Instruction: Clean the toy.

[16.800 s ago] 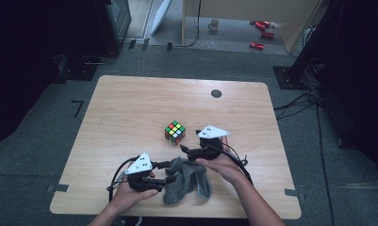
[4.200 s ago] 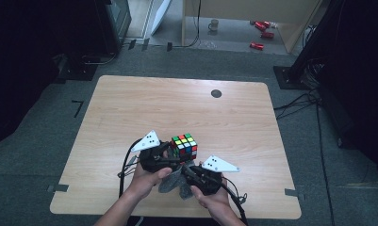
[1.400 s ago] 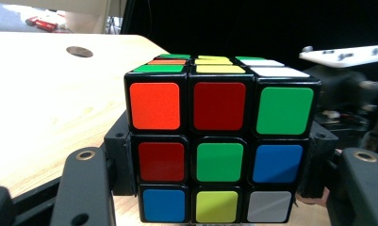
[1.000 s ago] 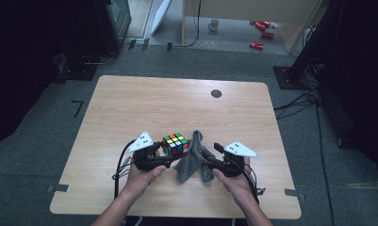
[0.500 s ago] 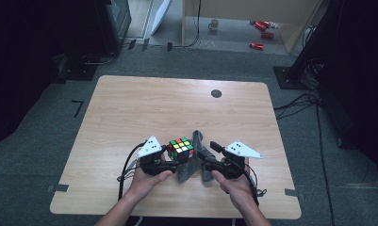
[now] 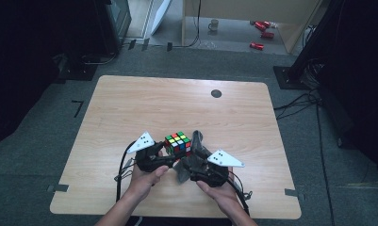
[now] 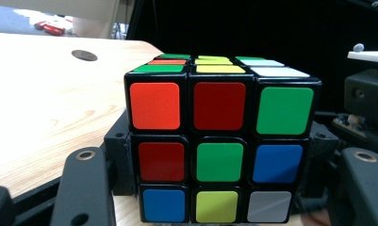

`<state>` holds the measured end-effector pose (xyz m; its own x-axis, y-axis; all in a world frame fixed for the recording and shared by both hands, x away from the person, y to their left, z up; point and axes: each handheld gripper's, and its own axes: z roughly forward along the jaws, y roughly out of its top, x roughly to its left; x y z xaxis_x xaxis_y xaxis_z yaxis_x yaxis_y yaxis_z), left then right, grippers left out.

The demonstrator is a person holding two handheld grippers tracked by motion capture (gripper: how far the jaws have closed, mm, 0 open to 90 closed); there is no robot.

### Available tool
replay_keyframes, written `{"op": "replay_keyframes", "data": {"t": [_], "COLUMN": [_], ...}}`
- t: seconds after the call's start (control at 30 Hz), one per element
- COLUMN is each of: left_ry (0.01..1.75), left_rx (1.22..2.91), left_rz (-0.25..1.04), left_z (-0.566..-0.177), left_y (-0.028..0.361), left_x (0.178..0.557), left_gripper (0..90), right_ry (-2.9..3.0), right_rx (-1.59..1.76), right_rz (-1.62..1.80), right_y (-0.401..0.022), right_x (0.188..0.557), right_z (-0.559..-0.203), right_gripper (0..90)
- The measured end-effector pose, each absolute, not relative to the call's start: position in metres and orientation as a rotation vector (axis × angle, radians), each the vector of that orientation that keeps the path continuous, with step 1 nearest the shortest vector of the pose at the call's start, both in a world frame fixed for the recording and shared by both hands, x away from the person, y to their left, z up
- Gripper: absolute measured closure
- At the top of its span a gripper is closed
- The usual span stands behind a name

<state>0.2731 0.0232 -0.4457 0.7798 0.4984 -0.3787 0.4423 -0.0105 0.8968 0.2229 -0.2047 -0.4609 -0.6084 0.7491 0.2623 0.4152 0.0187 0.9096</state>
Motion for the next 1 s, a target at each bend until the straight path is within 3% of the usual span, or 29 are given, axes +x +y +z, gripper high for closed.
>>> {"op": "replay_keyframes", "data": {"t": [0.57, 0.7, 1.0], "left_ry": [0.770, 0.766, 0.790], "left_rx": [1.642, 1.647, 1.645], "left_rz": [0.034, 0.014, -0.013], "left_z": [-0.448, -0.449, -0.450], "left_y": [0.008, 0.005, 0.006], "left_x": [0.267, 0.267, 0.269], "left_gripper": [35.1, 35.1, 34.8], "right_ry": [1.937, 1.911, 1.884], "right_rx": [1.157, 1.168, 1.119], "right_rz": [1.622, 1.630, 1.591], "right_y": [-0.187, -0.190, -0.190], "right_x": [0.212, 0.213, 0.210], "right_z": [-0.460, -0.461, -0.463], "right_gripper": [24.2, 30.4, 33.4]}}
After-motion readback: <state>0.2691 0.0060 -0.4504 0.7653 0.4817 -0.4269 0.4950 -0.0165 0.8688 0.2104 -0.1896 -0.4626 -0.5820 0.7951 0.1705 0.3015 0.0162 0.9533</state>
